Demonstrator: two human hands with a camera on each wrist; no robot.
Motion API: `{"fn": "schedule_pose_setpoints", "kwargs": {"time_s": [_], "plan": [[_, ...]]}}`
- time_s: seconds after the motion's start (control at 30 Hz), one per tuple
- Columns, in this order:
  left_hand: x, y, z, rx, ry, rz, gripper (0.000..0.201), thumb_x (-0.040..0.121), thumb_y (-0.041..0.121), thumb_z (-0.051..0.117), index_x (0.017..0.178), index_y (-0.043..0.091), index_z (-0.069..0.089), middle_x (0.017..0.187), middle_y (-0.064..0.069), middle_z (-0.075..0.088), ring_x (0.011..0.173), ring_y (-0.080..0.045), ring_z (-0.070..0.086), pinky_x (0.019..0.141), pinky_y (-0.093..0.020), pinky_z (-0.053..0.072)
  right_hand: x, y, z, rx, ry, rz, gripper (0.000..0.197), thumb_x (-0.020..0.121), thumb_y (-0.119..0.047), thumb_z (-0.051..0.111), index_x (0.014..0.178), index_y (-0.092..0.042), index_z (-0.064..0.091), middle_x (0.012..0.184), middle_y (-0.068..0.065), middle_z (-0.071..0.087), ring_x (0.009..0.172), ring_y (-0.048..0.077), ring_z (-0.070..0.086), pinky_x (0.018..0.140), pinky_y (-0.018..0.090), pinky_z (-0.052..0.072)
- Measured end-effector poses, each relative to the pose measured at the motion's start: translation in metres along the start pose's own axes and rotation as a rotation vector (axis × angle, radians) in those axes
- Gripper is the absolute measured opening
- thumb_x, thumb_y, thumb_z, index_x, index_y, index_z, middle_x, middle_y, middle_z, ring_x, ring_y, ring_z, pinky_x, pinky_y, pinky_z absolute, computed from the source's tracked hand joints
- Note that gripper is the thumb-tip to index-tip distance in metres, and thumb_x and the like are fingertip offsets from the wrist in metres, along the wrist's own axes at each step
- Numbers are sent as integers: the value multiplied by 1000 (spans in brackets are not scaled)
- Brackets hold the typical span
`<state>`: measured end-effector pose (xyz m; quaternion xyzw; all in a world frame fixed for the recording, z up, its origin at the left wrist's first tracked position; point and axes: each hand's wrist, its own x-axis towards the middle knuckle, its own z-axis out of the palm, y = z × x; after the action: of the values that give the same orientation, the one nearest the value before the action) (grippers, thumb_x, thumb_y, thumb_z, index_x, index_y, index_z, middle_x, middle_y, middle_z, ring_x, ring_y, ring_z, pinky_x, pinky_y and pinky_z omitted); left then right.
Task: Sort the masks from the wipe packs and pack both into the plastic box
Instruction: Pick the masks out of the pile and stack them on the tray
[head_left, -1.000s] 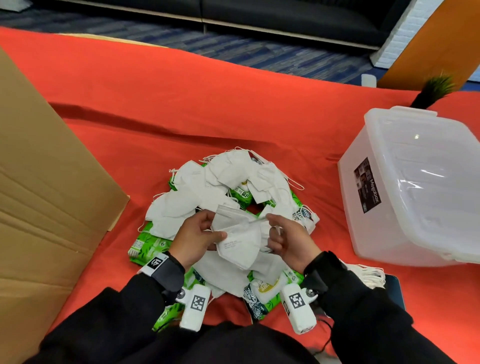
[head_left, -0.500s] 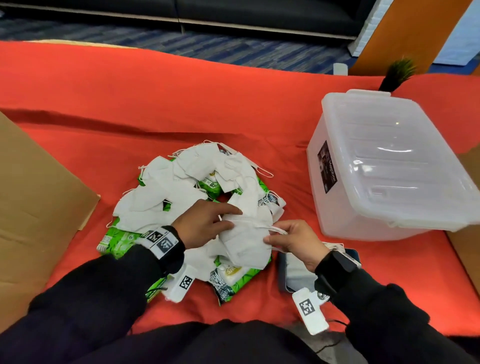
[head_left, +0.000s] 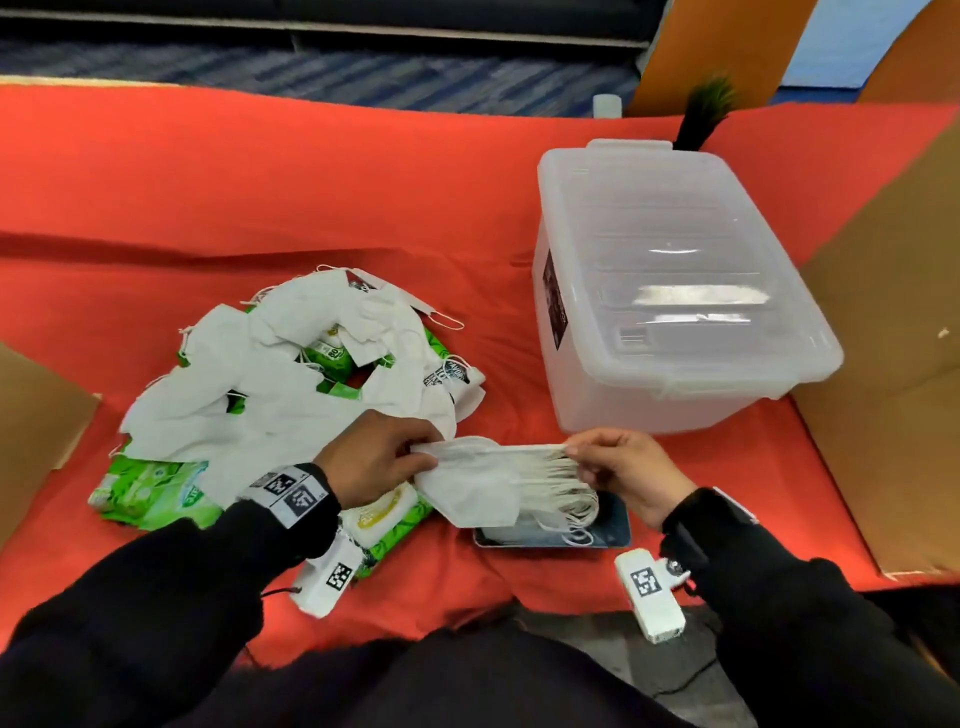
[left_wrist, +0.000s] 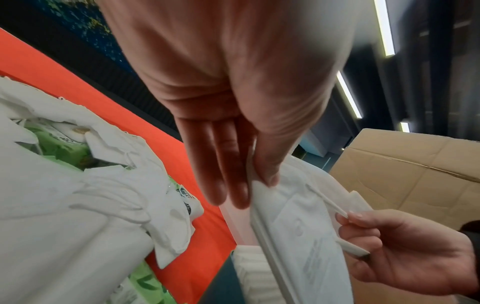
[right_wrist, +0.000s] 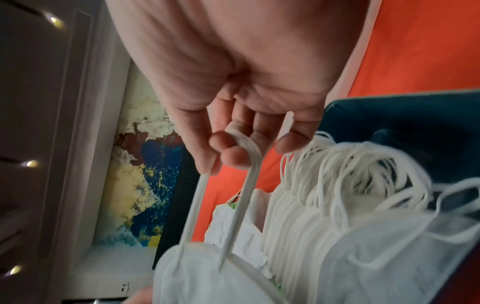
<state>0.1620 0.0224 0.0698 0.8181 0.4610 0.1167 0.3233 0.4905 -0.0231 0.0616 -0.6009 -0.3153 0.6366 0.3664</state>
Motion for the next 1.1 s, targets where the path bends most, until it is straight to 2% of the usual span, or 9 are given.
{"fn": "schedule_pose_setpoints", "kwargs": {"time_s": [0.2, 0.3, 0.43, 0.5, 0.57, 0.7, 0.87, 0.97, 1.1], "plan": [[-2, 20, 20, 17, 153, 22, 22, 85, 47, 61, 97, 31, 72, 82, 18, 71, 76, 0, 61, 69, -22, 47, -8, -4, -7, -102, -201, 0, 10, 93, -14, 69, 97, -6, 73, 76, 15, 70, 60, 19, 69, 64, 28, 55], [-14, 21, 33, 14, 149, -9, 25, 86, 50, 58, 98, 33, 71, 82, 20, 70, 76, 0, 62, 69, -25, 49, -4, 9, -18, -163, -156, 51, 7, 95, -13, 68, 98, -7, 71, 85, 18, 74, 63, 22, 73, 62, 31, 59], [-25, 16, 41, -148, 227, -195, 10, 90, 34, 68, 96, 27, 71, 79, 11, 73, 68, -4, 68, 66, -30, 55, 7, 31, -34, -907, -195, -102, 6, 81, -12, 78, 82, -18, 78, 56, -16, 66, 51, 0, 59, 56, 17, 45], [-23, 22, 43, -456, 322, -379, 4, 92, 11, 71, 95, 14, 72, 79, -5, 75, 65, -21, 71, 61, -35, 60, 7, 35, -30, -1206, -262, -135, 7, 77, -25, 79, 83, -25, 79, 58, -24, 64, 60, -5, 60, 60, 13, 43], [-21, 31, 46, -749, 350, -485, 6, 92, 1, 69, 98, 2, 69, 87, -21, 73, 70, -30, 71, 60, -37, 62, 9, 41, -25, -1386, -239, -165, 13, 75, -38, 75, 84, -29, 75, 75, -14, 71, 75, 7, 66, 65, 24, 49], [-17, 44, 58, -832, 271, -416, 11, 87, 4, 75, 97, 7, 69, 88, -13, 75, 79, -32, 70, 63, -40, 63, 16, 51, -13, -1580, -172, -285, 18, 78, -42, 63, 83, -25, 65, 88, 1, 71, 85, 29, 68, 62, 29, 41], [-12, 61, 80, -330, 157, -21, 12, 85, 20, 73, 97, 22, 71, 89, 8, 73, 82, -9, 70, 76, -26, 55, 23, 37, -18, -1389, -338, -333, 32, 90, -38, 56, 106, -16, 73, 108, 9, 74, 100, 32, 69, 82, 35, 53], [-3, 73, 97, -114, 8, 99, 16, 86, 19, 67, 100, 27, 66, 86, 10, 71, 79, -4, 64, 71, -28, 50, 28, 34, -26, -1165, -401, -299, 27, 78, -42, 64, 80, -17, 74, 82, -3, 75, 80, 22, 71, 75, 34, 55], [5, 71, 120, 44, -44, 67, 16, 92, 26, 57, 108, 27, 59, 89, 1, 72, 81, -20, 65, 67, -32, 47, 36, 40, -33, -1023, -373, -244, 7, 71, -26, 75, 69, -25, 68, 65, -11, 68, 63, 9, 64, 65, 38, 56]]}}
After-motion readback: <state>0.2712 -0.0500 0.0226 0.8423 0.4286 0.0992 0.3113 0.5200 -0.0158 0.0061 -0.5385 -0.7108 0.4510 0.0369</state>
